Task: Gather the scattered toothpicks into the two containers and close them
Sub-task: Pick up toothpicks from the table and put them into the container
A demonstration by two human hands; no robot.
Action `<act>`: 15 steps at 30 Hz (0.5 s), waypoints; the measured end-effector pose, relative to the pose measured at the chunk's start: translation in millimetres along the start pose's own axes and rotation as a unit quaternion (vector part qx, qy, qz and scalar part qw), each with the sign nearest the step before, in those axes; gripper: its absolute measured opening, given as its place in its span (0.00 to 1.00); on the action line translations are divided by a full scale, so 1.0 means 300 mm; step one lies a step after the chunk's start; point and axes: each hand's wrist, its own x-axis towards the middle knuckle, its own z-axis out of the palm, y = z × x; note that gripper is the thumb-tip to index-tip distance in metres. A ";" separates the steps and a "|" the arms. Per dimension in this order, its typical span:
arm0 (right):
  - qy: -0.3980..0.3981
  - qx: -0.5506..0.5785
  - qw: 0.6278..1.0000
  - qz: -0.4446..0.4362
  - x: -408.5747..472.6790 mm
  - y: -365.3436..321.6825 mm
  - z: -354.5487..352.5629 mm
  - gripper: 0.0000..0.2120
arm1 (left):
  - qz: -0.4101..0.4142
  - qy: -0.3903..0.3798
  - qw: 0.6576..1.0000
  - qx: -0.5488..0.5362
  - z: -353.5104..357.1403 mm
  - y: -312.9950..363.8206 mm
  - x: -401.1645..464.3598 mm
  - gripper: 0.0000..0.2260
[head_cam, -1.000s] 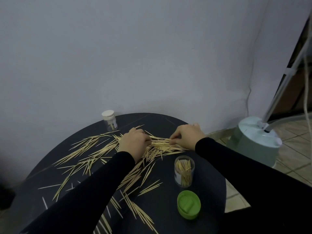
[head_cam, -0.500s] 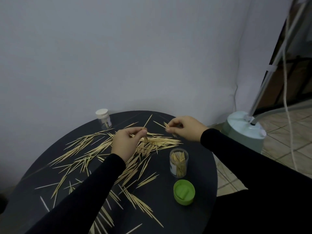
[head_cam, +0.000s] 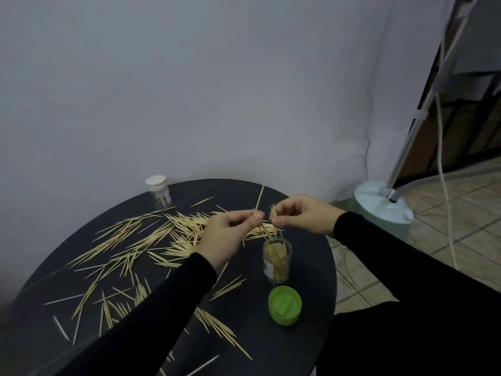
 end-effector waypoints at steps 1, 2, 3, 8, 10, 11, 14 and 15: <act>-0.005 0.001 1.000 0.005 -0.003 0.001 -0.001 0.02 | 0.001 -0.007 1.000 0.004 0.005 -0.006 -0.007 0.08; -0.010 0.001 1.000 0.010 -0.009 0.000 -0.003 0.03 | 0.006 -0.016 1.000 0.012 0.011 -0.011 -0.014 0.08; -0.015 0.000 1.000 0.014 -0.013 -0.001 -0.005 0.03 | 0.012 -0.026 0.999 0.022 0.017 -0.014 -0.021 0.07; -0.039 -0.029 0.997 0.052 -0.030 0.005 -0.013 0.04 | 0.023 -0.064 0.996 0.060 0.021 -0.023 -0.042 0.06; -0.050 -0.037 0.996 0.060 -0.032 0.010 -0.012 0.05 | 0.014 -0.075 0.994 0.077 0.017 -0.026 -0.045 0.06; -0.055 -0.047 0.996 0.058 -0.033 0.011 -0.013 0.06 | 0.013 -0.075 0.993 0.091 0.014 -0.027 -0.044 0.06; -0.060 -0.072 0.994 0.051 -0.035 0.005 -0.023 0.13 | 0.019 -0.063 0.990 0.127 0.004 -0.019 -0.035 0.06; -0.064 -0.078 0.994 0.052 -0.036 0.004 -0.028 0.17 | 0.024 -0.056 0.987 0.146 0.000 -0.015 -0.032 0.05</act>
